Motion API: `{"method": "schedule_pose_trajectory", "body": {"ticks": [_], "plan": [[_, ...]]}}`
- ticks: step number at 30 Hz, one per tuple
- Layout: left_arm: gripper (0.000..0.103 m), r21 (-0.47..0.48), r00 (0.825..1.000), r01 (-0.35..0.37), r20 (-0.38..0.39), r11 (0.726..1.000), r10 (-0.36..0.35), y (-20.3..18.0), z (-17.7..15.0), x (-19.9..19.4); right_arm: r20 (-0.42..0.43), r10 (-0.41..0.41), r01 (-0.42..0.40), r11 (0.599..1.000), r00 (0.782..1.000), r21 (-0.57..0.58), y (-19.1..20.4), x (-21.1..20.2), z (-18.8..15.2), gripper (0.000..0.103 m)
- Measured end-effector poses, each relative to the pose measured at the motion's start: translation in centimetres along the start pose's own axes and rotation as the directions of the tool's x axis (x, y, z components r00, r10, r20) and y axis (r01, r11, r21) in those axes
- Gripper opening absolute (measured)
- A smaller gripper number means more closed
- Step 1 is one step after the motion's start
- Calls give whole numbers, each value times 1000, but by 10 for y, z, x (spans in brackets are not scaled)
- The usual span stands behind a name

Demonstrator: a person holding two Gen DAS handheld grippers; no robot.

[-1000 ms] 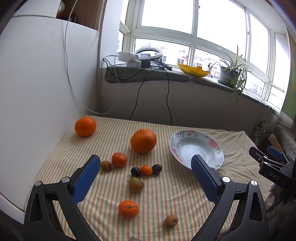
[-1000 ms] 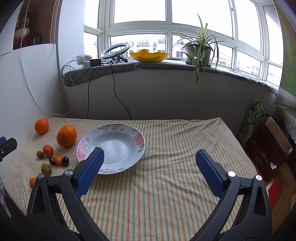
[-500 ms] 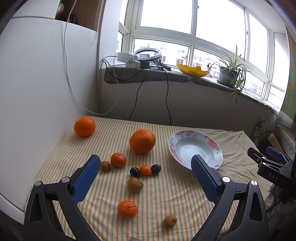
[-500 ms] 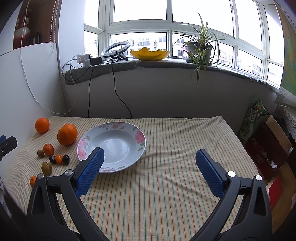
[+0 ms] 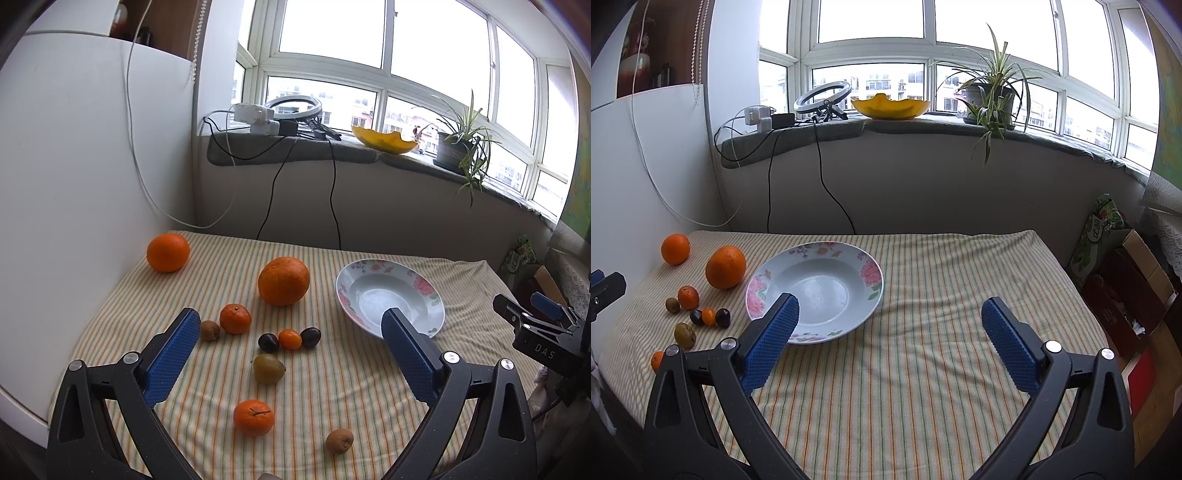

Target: Organize fruits

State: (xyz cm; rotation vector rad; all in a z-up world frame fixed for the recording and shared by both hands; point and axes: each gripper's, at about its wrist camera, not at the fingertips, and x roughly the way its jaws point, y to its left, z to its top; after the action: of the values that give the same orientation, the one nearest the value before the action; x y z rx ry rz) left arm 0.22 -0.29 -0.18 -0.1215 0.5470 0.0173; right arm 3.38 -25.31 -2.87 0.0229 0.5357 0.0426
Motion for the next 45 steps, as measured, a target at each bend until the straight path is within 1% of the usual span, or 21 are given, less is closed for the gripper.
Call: {"method": "schedule_pose_trajectory", "body": {"ticks": [19, 27, 32, 36, 40, 45], "plan": [[98, -3, 1000, 5, -4, 1000, -5, 0, 1, 3, -17, 3, -4, 1000, 1000, -11, 7, 9, 0, 102], [98, -16, 1000, 6, -20, 1000, -6, 8, 2, 14, -31, 12, -13, 999, 999, -37, 13, 16, 2, 102], [98, -41, 999, 7, -35, 999, -9, 19, 2, 22, -34, 41, -43, 997, 999, -69, 20, 23, 6, 102], [98, -70, 998, 18, -51, 997, -21, 29, 0, 29, -37, 74, -76, 995, 997, -62, 24, 31, 10, 102], [98, -75, 997, 17, -72, 997, -23, 35, -2, 39, -63, 124, -128, 990, 990, -59, 30, 42, 14, 101], [98, -93, 994, 43, -92, 995, -52, 41, 1, 52, -87, 185, -191, 979, 979, -65, 40, 55, 21, 99]]}}
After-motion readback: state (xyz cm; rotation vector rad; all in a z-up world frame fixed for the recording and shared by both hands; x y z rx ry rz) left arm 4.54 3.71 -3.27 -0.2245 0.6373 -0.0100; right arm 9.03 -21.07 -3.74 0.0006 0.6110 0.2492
